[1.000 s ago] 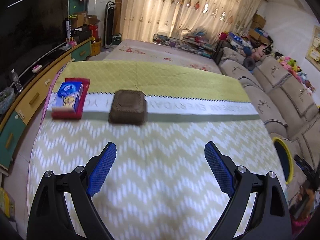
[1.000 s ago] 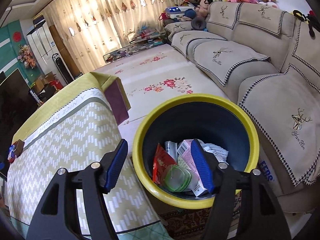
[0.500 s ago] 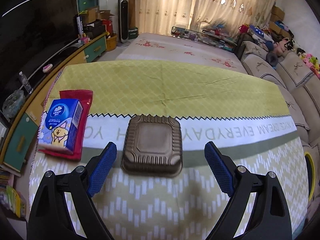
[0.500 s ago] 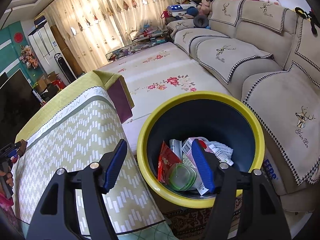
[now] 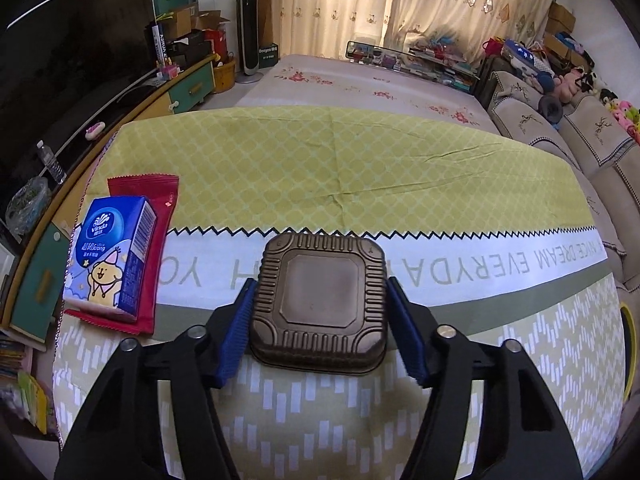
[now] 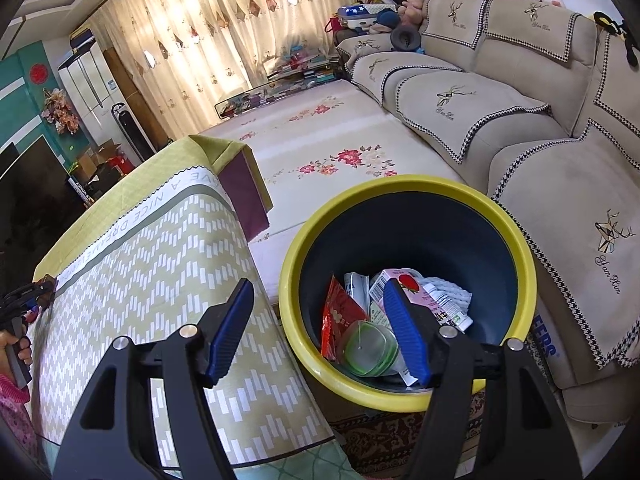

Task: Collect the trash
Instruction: 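Grasp the brown square container with the left gripper and lift it, then carry the brown container over the yellow bin and open the left gripper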

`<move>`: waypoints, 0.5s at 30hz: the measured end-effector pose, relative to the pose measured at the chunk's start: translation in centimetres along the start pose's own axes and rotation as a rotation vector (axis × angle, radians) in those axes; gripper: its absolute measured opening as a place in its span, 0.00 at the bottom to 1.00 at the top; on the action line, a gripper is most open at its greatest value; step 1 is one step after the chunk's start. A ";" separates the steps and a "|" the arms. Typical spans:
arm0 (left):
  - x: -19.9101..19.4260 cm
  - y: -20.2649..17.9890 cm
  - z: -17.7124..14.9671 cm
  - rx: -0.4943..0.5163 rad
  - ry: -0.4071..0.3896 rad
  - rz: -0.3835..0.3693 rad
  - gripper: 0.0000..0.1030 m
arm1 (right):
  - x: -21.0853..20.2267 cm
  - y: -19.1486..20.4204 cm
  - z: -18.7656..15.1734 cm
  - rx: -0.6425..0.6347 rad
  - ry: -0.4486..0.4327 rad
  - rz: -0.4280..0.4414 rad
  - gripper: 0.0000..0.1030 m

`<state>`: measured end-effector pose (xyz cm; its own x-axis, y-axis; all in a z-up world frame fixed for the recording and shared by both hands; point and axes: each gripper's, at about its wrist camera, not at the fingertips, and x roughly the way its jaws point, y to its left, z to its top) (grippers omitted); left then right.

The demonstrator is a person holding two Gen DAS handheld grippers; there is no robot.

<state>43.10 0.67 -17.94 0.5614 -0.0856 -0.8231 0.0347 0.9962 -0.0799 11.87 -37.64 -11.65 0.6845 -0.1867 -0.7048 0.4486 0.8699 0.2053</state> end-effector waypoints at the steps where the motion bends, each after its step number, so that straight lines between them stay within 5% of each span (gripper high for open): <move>1: 0.0 0.0 0.0 0.002 -0.002 0.000 0.60 | -0.1 0.0 0.0 0.000 0.000 0.001 0.62; 7: -2.1 -1.1 -0.6 0.021 -0.021 -0.027 0.59 | -0.5 -0.1 -0.1 0.005 -0.005 0.005 0.62; 15: -8.4 -8.4 -3.0 0.138 -0.046 -0.149 0.59 | -1.2 -0.9 -0.6 0.020 -0.012 0.014 0.62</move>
<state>35.57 -7.01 -12.03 0.5789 -0.2340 -0.7811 0.2309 0.9658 -0.1182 10.34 -37.93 -11.39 0.6975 -0.1805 -0.6934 0.4503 0.8632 0.2283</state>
